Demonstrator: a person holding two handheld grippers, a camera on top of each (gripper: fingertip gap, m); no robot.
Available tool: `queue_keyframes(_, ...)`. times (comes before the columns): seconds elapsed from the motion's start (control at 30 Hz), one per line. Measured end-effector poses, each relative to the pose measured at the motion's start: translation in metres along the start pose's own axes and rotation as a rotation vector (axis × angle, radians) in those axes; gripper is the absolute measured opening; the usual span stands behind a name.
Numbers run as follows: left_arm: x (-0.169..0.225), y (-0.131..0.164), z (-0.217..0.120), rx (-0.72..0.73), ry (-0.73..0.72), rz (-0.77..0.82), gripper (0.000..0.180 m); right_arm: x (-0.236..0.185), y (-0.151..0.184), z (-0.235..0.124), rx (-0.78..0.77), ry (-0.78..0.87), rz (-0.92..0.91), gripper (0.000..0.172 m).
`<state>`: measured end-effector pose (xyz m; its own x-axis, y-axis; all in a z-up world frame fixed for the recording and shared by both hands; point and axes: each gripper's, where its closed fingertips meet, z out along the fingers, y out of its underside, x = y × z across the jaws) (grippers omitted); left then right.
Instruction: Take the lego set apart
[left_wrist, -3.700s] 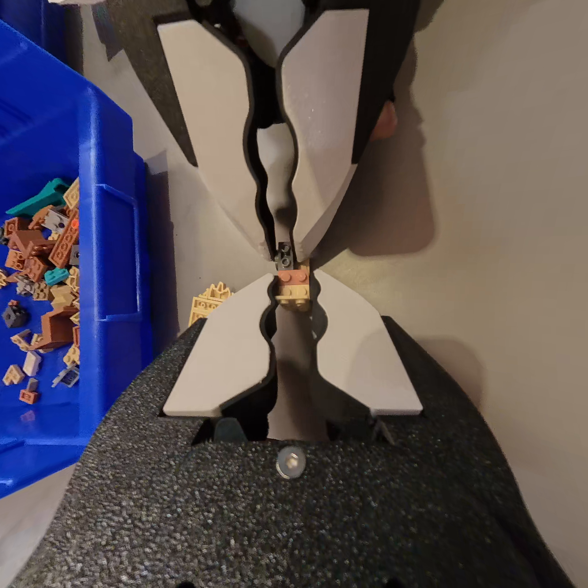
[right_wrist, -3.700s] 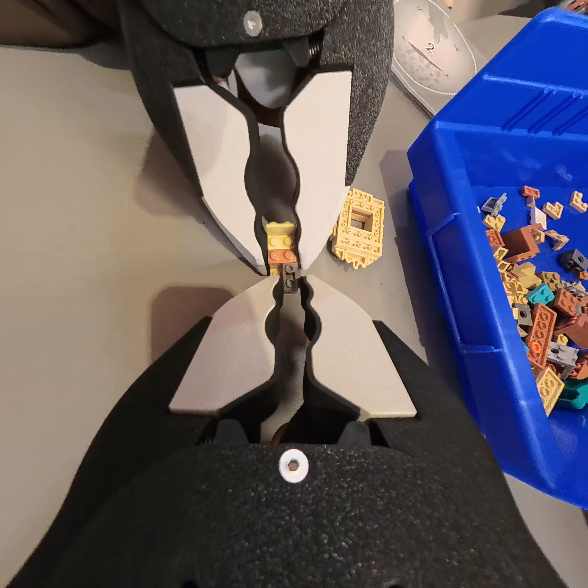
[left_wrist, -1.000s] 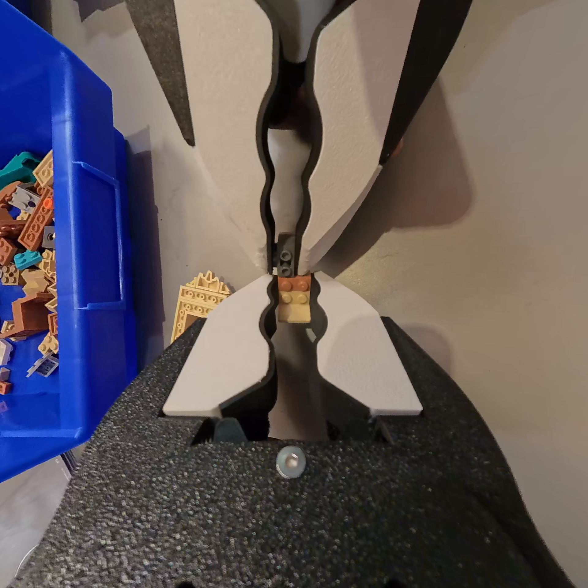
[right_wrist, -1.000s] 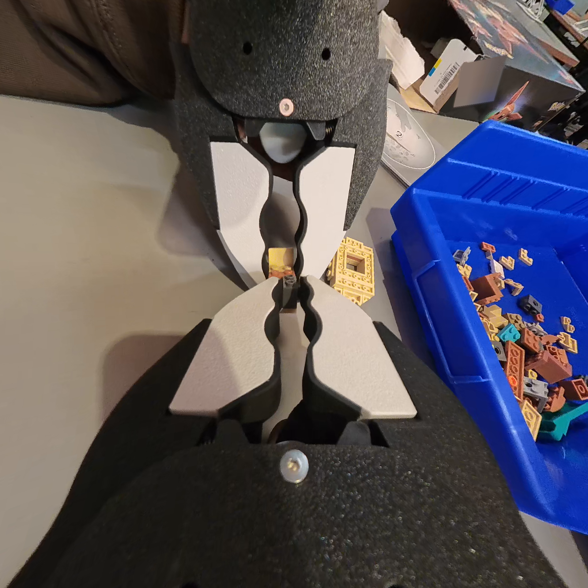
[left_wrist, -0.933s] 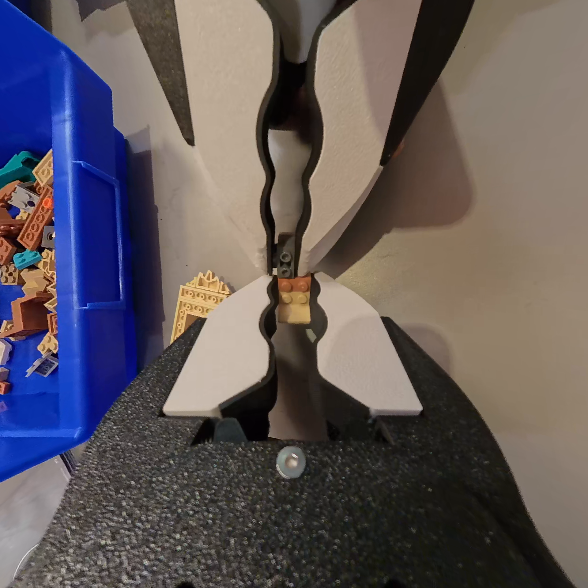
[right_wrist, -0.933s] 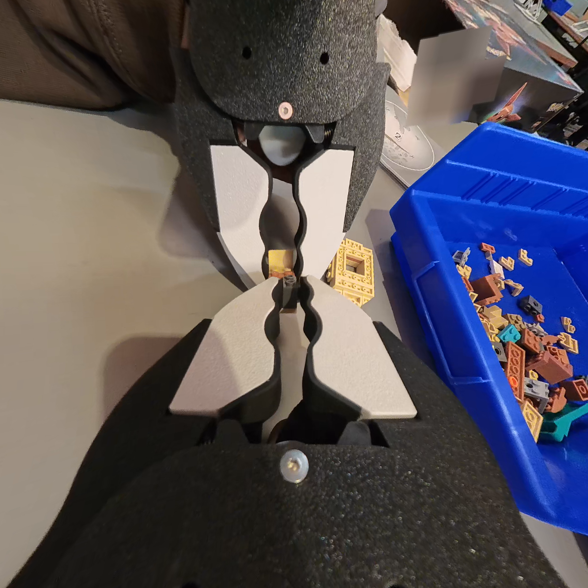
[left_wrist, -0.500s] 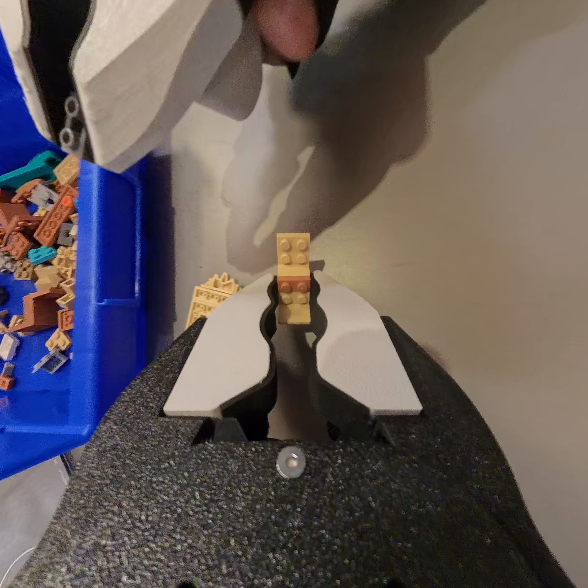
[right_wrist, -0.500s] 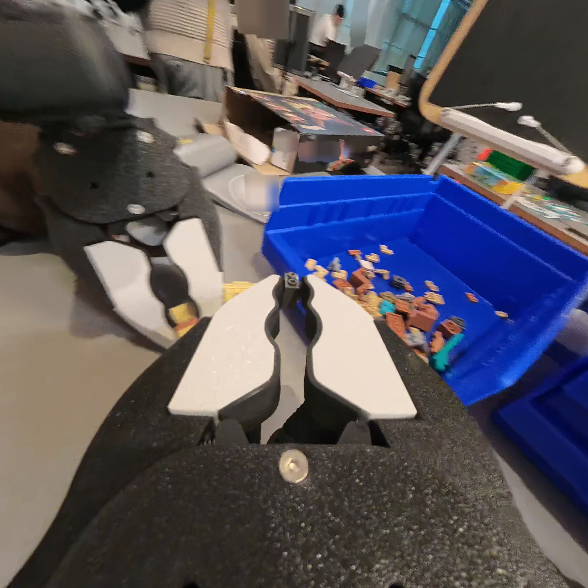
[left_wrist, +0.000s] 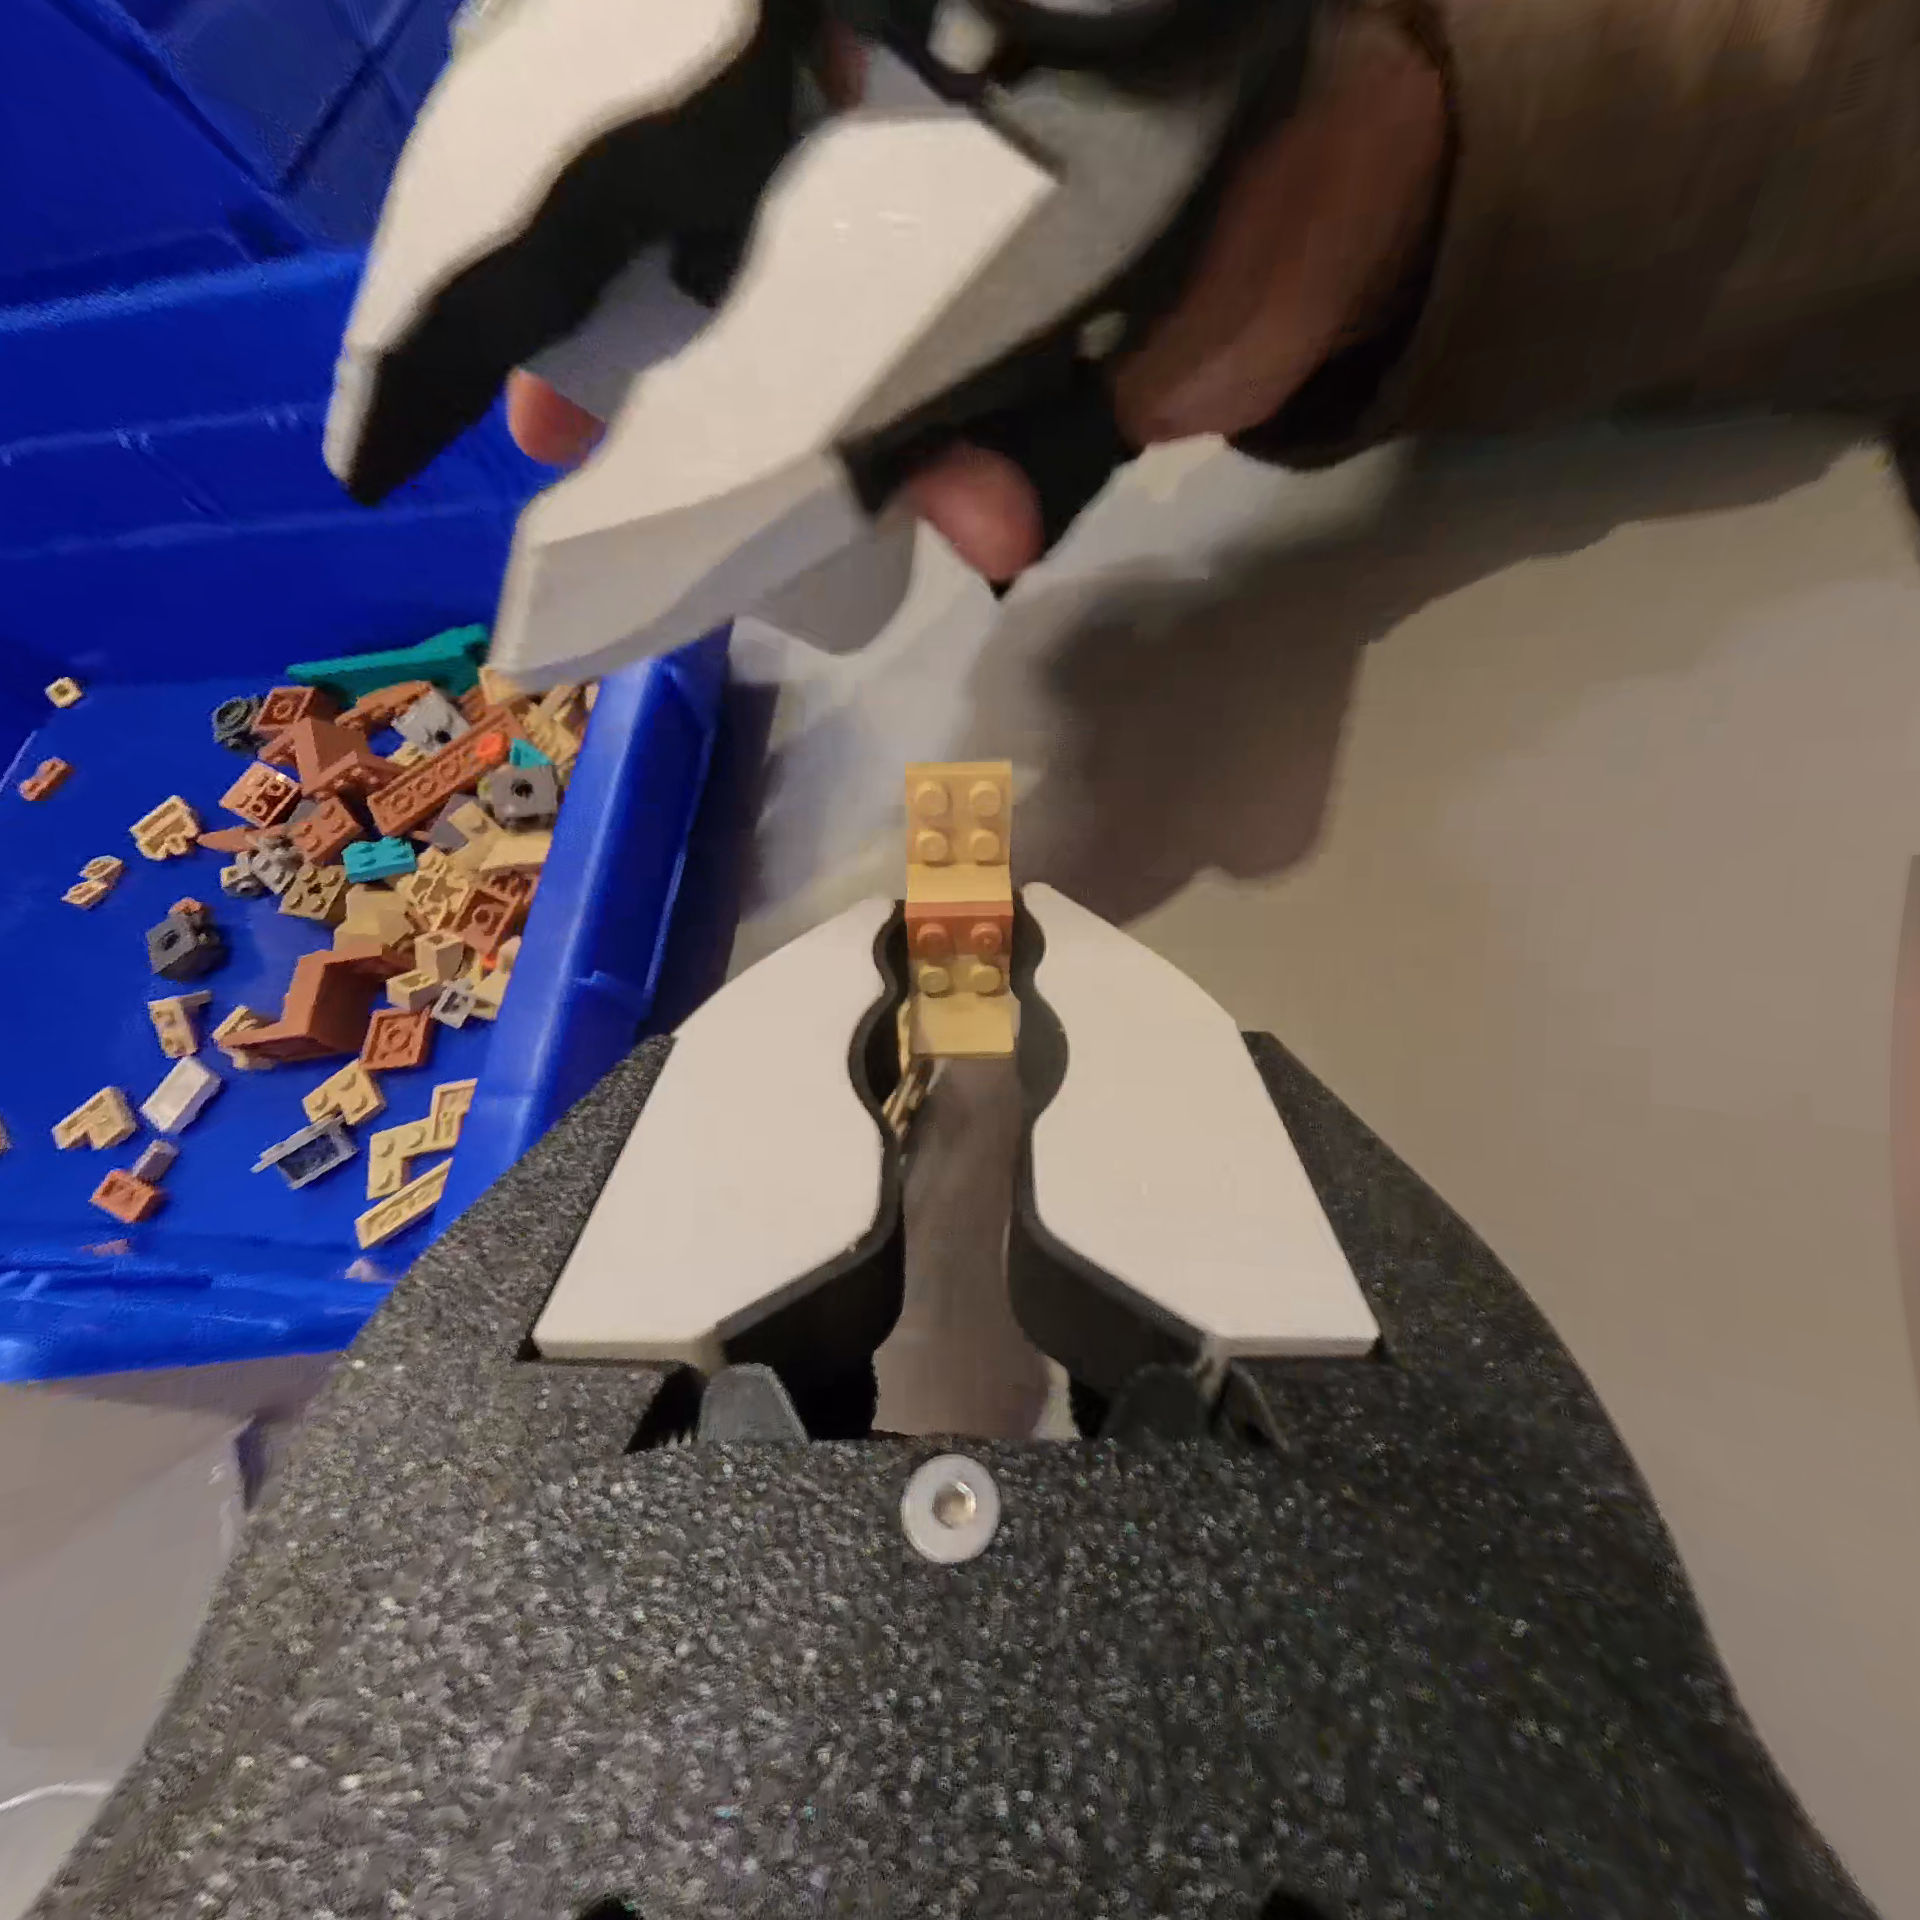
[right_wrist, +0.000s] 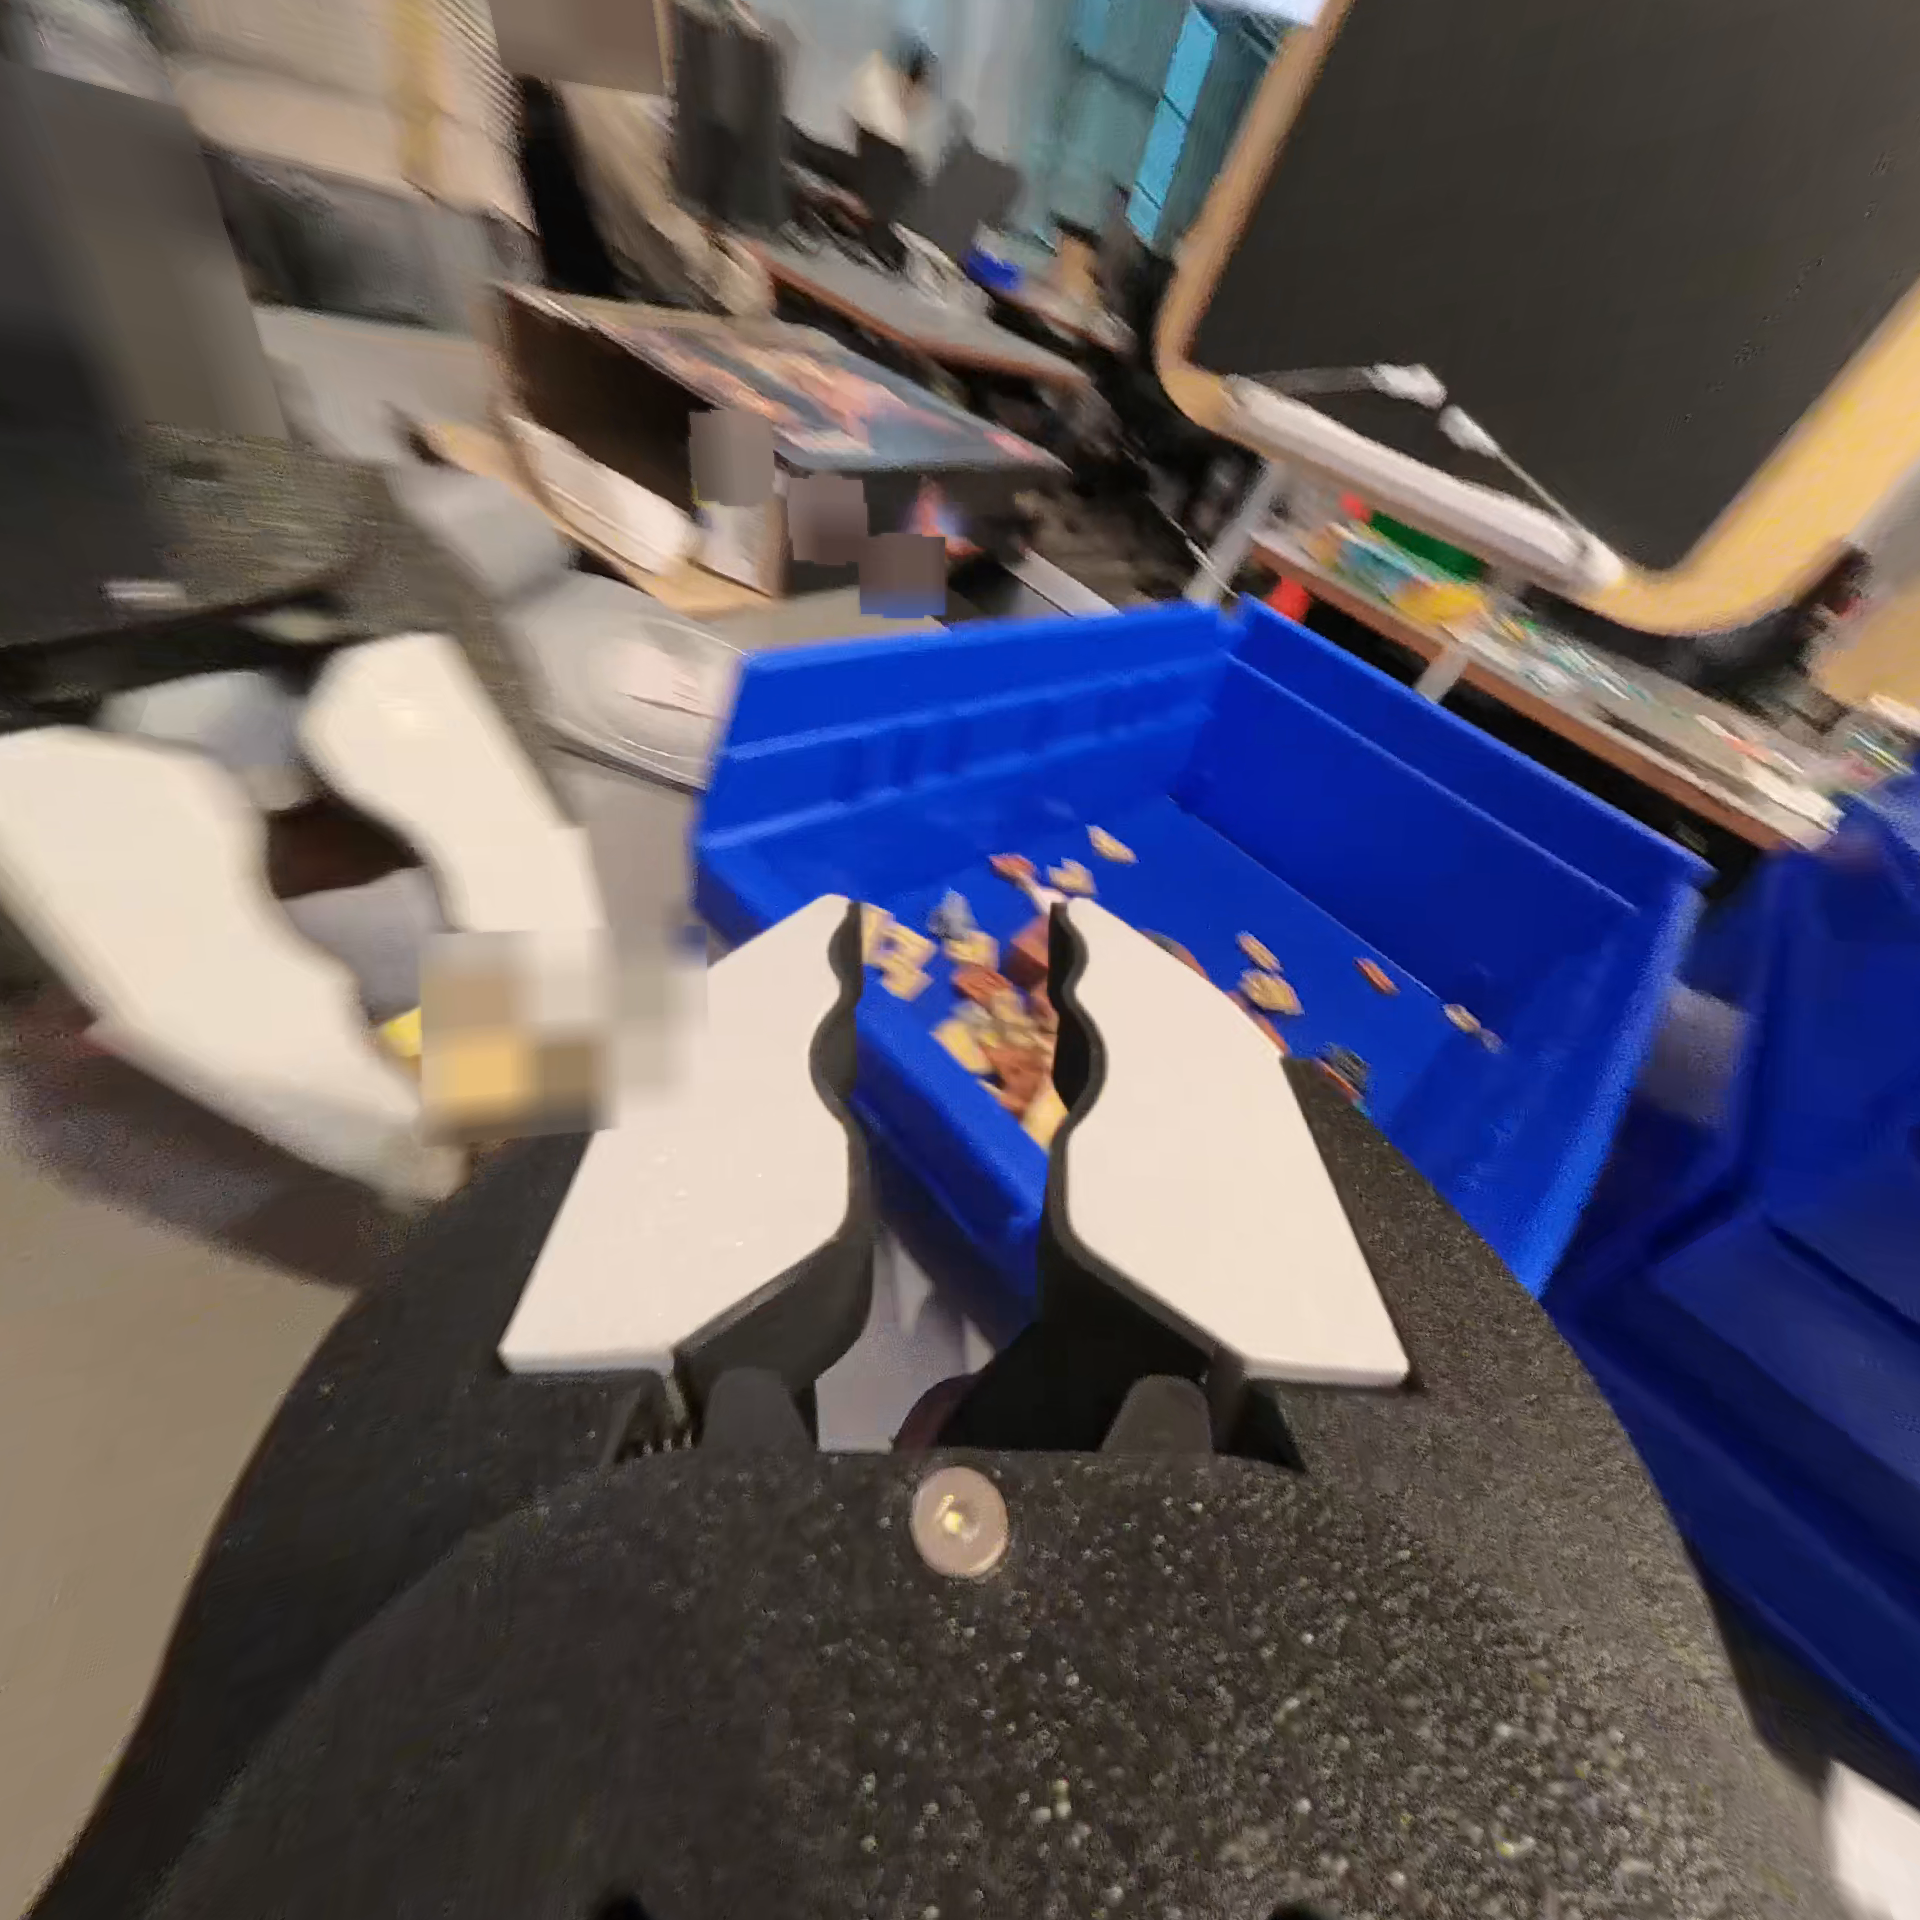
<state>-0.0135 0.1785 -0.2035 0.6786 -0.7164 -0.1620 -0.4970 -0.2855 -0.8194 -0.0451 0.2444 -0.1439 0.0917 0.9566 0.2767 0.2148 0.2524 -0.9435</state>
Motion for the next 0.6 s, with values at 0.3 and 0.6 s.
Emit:
queue_keyframes(0.3, 0.010, -0.036, -0.034, 0.300, 0.236, -0.231, 0.017, -0.060, -0.031, -0.048, 0.265, -0.268, -0.343, 0.037)
queue_keyframes(0.6, 0.012, -0.053, -0.050, 0.425, 0.321, -0.320, 0.017, -0.077, -0.021, -0.037, 0.253, -0.078, -0.796, 0.045)
